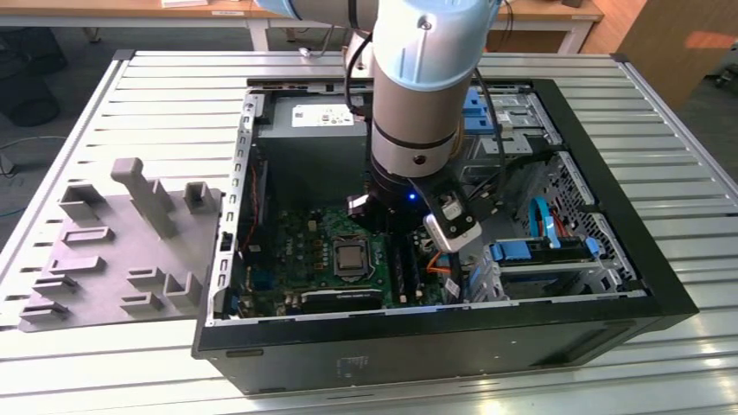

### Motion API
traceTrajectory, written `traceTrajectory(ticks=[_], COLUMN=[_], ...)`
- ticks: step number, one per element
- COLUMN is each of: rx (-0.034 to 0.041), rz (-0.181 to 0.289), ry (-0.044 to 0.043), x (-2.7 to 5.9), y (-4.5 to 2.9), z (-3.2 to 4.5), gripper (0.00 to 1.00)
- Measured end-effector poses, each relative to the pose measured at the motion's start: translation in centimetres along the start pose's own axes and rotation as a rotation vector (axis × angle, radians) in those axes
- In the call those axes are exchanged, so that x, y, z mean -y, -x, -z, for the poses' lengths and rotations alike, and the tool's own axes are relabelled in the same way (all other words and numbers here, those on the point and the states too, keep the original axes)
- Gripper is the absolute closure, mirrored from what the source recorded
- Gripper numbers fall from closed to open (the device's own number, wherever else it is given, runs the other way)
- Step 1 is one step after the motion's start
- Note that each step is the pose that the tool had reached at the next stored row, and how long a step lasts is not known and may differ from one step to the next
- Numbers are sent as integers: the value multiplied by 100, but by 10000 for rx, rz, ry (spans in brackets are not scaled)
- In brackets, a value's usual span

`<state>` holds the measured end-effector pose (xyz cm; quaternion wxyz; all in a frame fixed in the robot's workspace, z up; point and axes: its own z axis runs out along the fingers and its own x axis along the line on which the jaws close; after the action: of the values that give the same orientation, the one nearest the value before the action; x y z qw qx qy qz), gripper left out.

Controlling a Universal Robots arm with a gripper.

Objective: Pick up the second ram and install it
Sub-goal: 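Insert the second ram into the second slot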

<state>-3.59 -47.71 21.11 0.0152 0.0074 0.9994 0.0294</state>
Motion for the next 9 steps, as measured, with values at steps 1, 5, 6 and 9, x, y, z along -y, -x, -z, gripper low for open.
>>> traceTrajectory(ticks=[1, 5, 6, 9], rx=[0, 2, 1, 0], rz=[0, 0, -1, 0], ry=[-1, 6, 3, 0], x=[0, -2, -2, -4], y=[0, 1, 1, 2], z=[0, 21, 33, 71], gripper=[81, 81, 81, 81])
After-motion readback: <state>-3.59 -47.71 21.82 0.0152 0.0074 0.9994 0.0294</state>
